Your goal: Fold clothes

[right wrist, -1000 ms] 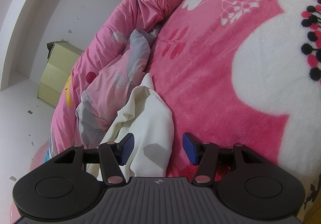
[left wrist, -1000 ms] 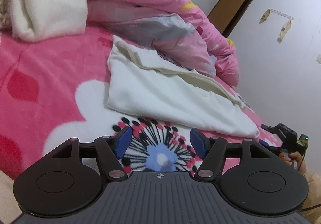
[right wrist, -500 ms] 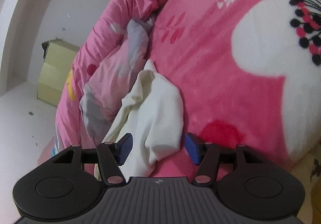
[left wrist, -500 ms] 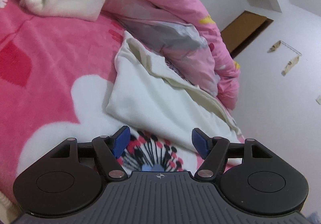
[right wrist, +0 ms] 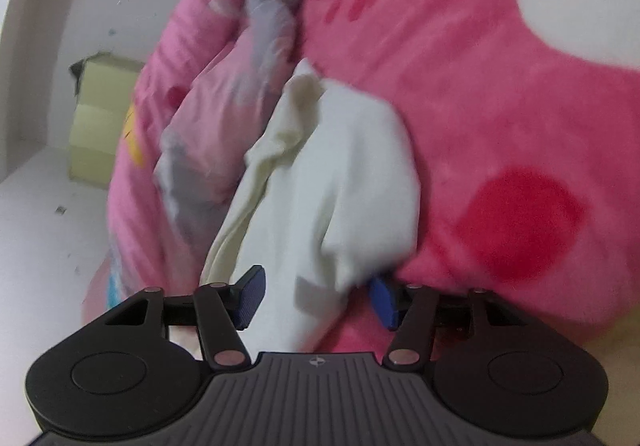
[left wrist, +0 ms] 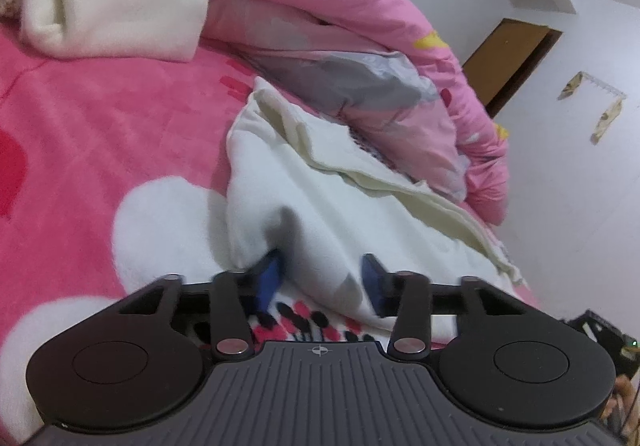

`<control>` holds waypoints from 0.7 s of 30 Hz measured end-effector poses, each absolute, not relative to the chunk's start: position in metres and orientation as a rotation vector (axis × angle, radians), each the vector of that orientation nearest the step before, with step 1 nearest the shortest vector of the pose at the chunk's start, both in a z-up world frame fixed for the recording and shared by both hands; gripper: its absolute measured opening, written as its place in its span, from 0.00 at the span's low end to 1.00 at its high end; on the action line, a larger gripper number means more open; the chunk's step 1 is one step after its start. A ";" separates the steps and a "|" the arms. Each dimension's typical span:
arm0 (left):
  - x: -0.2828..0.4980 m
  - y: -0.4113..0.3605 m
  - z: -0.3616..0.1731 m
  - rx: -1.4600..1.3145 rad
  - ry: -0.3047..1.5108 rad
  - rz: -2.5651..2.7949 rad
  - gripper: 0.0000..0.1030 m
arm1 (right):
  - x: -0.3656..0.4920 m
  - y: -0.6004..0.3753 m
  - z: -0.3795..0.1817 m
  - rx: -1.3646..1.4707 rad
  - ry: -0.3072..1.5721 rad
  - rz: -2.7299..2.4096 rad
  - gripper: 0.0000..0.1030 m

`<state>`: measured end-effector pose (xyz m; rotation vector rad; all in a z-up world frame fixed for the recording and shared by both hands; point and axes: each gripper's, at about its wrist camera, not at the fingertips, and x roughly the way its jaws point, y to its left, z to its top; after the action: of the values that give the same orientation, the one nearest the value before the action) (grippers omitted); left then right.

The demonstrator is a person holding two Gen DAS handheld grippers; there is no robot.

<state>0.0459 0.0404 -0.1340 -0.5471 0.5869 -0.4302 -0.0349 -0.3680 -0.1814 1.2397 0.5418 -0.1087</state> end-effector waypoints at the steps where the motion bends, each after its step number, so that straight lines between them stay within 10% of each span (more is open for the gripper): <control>1: 0.048 0.040 -0.134 -0.538 0.590 -0.421 0.24 | -0.029 -0.370 -0.182 1.235 0.531 -0.117 0.56; 5: 0.049 0.038 -0.133 -0.527 0.584 -0.421 0.06 | -0.011 -0.372 -0.182 1.168 0.511 -0.149 0.45; 7: 0.045 0.037 -0.128 -0.507 0.563 -0.418 0.05 | -0.011 -0.370 -0.179 1.140 0.494 -0.152 0.19; 9: 0.039 0.037 -0.122 -0.500 0.530 -0.419 0.04 | -0.014 -0.368 -0.173 1.108 0.472 -0.148 0.14; 21: 0.000 0.056 -0.096 -0.490 0.473 -0.481 0.01 | -0.070 -0.358 -0.128 1.017 0.403 -0.067 0.08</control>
<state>-0.0004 0.0561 -0.0956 -0.4903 0.4733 -0.4810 -0.0700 -0.3579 -0.1278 1.0166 0.4030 -0.0669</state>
